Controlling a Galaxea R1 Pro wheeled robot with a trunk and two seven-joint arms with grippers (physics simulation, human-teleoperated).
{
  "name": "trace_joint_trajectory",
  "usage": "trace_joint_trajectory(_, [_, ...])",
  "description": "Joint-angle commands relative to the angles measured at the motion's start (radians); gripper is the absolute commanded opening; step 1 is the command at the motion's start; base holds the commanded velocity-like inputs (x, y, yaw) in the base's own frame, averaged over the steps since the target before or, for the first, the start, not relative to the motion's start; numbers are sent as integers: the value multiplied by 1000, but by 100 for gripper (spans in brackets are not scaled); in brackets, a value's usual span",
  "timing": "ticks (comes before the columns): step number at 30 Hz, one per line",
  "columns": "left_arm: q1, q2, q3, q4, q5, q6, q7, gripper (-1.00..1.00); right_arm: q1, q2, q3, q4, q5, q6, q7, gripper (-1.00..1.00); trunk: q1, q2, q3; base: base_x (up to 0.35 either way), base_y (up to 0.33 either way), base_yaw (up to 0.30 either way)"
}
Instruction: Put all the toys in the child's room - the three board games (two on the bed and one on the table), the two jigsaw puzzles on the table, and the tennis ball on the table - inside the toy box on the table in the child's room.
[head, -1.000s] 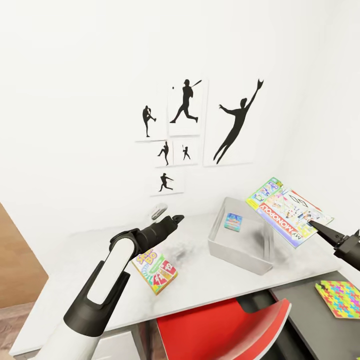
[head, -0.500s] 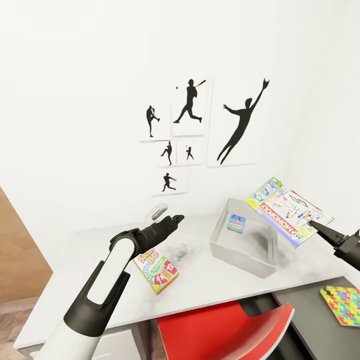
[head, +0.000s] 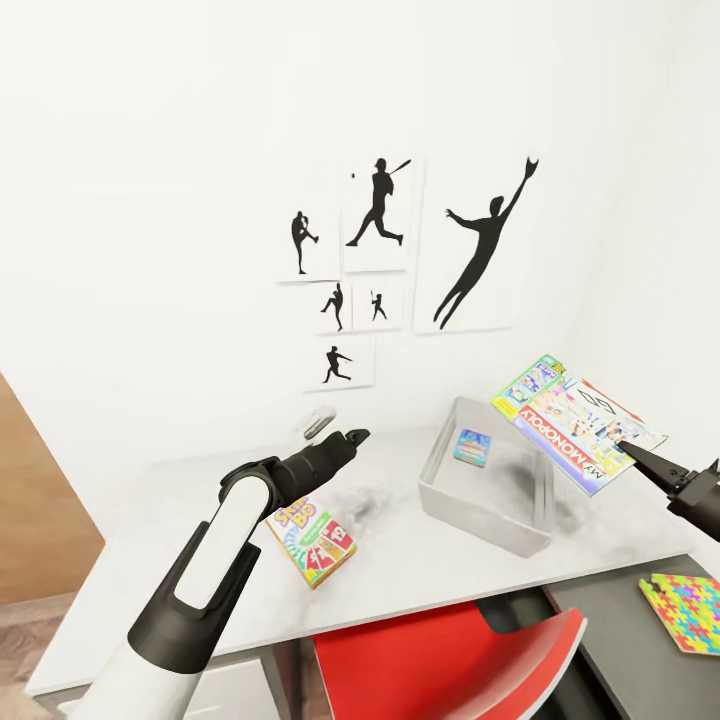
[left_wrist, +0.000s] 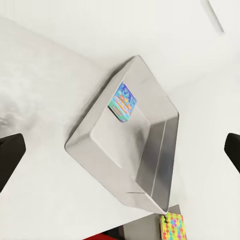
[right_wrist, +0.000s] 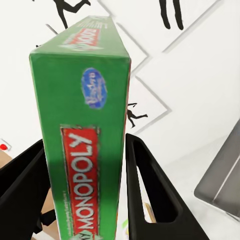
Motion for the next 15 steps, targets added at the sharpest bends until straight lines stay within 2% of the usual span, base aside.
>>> trace_joint_trajectory(1, [-1,0,0,-1,8,1,8,100,-1,0,-1,0,5,3,7,-100,1,-2,-2,21,-63,2])
trace_joint_trajectory(6, [-1,0,0,-1,8,1,7,100,-1,0,-1,0,5,3,7,-100,1,-2,-2,51,-129,1])
trace_joint_trajectory(15, [-1,1,0,-1,7,1,7,100,-1,1,0,0,5,3,4,-100,1,-2,-2,129,-222,0])
